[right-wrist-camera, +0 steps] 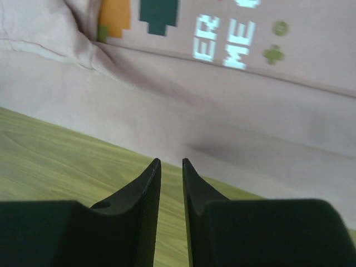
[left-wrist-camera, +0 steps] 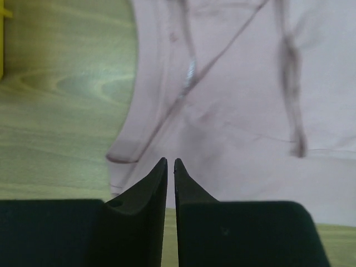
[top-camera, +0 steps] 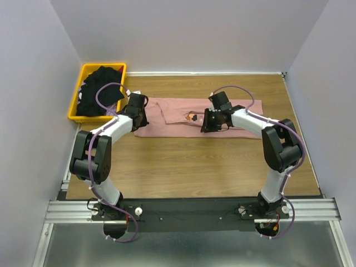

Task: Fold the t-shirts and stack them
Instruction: Fold the tshirt

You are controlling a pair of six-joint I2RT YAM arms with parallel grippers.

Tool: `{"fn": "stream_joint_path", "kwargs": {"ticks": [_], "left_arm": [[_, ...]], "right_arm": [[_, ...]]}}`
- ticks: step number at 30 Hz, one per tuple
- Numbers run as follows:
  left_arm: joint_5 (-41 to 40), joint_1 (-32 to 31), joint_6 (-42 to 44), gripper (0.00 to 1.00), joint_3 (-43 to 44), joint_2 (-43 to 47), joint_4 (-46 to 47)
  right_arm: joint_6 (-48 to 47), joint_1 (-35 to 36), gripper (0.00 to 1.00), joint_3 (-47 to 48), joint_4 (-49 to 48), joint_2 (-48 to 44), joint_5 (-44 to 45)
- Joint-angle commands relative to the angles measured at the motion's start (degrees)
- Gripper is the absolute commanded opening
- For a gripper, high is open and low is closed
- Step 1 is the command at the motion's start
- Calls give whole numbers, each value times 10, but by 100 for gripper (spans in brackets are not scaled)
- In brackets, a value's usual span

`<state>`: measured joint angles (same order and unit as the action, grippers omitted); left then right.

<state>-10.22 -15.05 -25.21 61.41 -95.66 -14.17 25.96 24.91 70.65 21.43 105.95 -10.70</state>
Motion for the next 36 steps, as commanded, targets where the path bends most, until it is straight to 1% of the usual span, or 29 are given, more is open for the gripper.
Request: {"fn": "stream_joint_path", "kwargs": {"ticks": [1,4,8,11,12,17,20,22,24,28,33,34,36], "left_arm": [[13,14,10,16,-15,-16,37],[11,20,16,15,-25,-30,37],[14,23,21,15,-38,-34,35],[16,22,26,15,-46,-37,35],[16,22,26,15,-47,-37,35],[15,23,27,14,-52,-38,29],[13,22,31,14,-57,-34,29],[11,22,31,14,-60,-29,28],[11,22,30,14,-63,-25,28],[11,23,29,13,-69,-16,27],[10,25,25,13,-79,0,30],[12,25,24,13,-80,6,29],[13,25,21,13,-80,13,29]], "right_arm": [[13,23,27,40,-28,43,41],[20,27,24,53,-33,71,55],[11,27,23,76,-32,94,74],[0,27,23,94,-32,102,104],[-13,26,23,99,-32,106,130],[-54,20,24,125,-30,117,206],[-74,-3,25,149,-31,124,245],[-79,-18,29,157,-31,129,257],[-85,-43,30,162,-31,134,268],[-79,-91,31,140,-30,124,281],[-55,-156,32,69,-29,59,280],[-50,-163,36,60,-29,46,271],[-54,-165,40,45,-29,23,243]]}}
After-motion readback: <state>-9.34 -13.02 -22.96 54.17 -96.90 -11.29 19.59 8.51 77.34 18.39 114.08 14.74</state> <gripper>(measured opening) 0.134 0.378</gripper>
